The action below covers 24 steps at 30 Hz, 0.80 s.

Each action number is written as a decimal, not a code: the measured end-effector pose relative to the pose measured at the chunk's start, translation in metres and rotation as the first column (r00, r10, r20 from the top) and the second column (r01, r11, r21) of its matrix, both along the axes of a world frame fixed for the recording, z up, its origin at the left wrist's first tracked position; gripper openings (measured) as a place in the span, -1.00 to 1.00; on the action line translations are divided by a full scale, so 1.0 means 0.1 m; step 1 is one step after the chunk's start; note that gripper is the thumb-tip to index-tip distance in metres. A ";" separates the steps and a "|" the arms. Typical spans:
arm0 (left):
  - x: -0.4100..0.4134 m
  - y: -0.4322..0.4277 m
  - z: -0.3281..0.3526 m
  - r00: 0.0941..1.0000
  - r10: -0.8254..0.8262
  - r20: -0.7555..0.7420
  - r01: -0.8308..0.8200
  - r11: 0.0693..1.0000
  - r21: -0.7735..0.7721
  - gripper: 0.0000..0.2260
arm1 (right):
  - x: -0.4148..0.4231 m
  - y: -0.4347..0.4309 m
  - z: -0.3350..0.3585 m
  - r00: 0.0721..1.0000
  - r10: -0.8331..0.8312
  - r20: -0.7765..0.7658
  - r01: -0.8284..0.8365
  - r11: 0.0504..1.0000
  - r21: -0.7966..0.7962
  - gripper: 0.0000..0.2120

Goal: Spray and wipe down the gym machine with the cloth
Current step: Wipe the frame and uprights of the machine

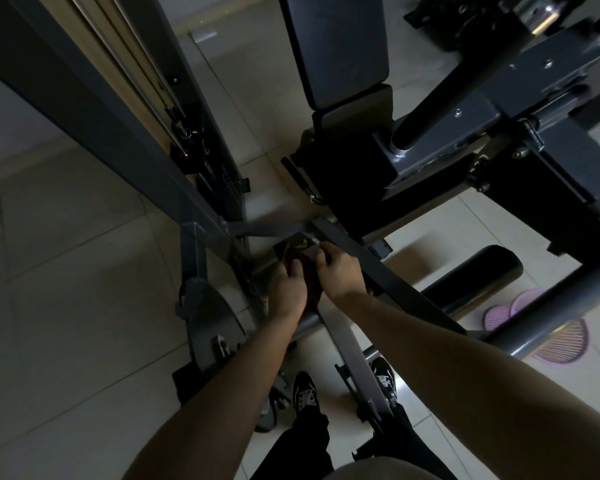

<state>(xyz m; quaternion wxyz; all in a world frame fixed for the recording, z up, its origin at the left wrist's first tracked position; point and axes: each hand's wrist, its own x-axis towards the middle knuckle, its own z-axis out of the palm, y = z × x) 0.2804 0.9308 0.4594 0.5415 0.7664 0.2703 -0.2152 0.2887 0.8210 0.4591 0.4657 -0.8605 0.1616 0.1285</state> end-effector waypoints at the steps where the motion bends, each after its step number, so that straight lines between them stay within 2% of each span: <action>1: -0.10 -0.03 0.00 0.996 -0.053 0.072 0.050 0.998 0.040 -0.60 | -0.01 -0.01 0.00 1.000 0.009 0.006 -0.009 1.000 -0.001 -0.63; 3: -0.19 -0.06 0.03 0.989 -0.063 0.133 0.060 0.998 0.030 -0.59 | 0.01 -0.01 0.01 1.000 0.008 -0.002 -0.008 1.000 -0.002 -0.63; 4: -0.16 -0.05 0.03 0.994 -0.032 0.105 0.035 0.999 -0.022 -0.58 | 0.03 -0.01 0.01 1.000 -0.004 -0.015 0.004 1.000 -0.003 -0.65; 6: 0.03 0.00 -0.07 0.995 0.068 -0.067 -0.078 0.986 -0.145 -0.57 | 0.10 0.01 0.02 0.998 -0.040 -0.052 0.039 0.999 -0.028 -0.70; 9: 0.37 0.10 -0.28 0.962 0.132 -0.241 -0.172 0.973 -0.154 -0.65 | 0.22 0.01 0.00 0.993 -0.050 -0.108 0.046 0.998 -0.042 -0.73; 12: 0.59 0.13 -0.28 0.945 0.093 -0.314 -0.170 0.959 -0.227 -0.72 | 0.34 -0.03 -0.03 0.983 -0.062 -0.172 0.066 0.998 0.019 -0.72; 15: 0.77 0.14 -0.37 0.952 0.055 -0.302 -0.134 0.960 -0.245 -0.76 | 0.45 -0.09 -0.05 0.976 0.004 -0.220 0.000 1.000 0.020 -0.72; 19: 1.00 0.16 -0.59 0.949 0.013 -0.316 -0.079 0.977 -0.196 -0.70 | 0.55 -0.15 -0.07 0.971 0.073 -0.230 -0.074 0.997 0.003 -0.71; 22: 1.15 0.16 -0.71 0.952 -0.042 -0.302 0.007 0.993 -0.115 -0.78 | 0.56 -0.13 -0.12 0.973 0.086 -0.214 -0.093 0.996 -0.019 -0.71; 24: 1.28 0.21 -1.00 0.957 -0.074 -0.281 0.064 0.997 -0.044 -0.74 | 0.55 -0.11 -0.17 0.974 0.081 -0.210 -0.086 0.996 -0.015 -0.72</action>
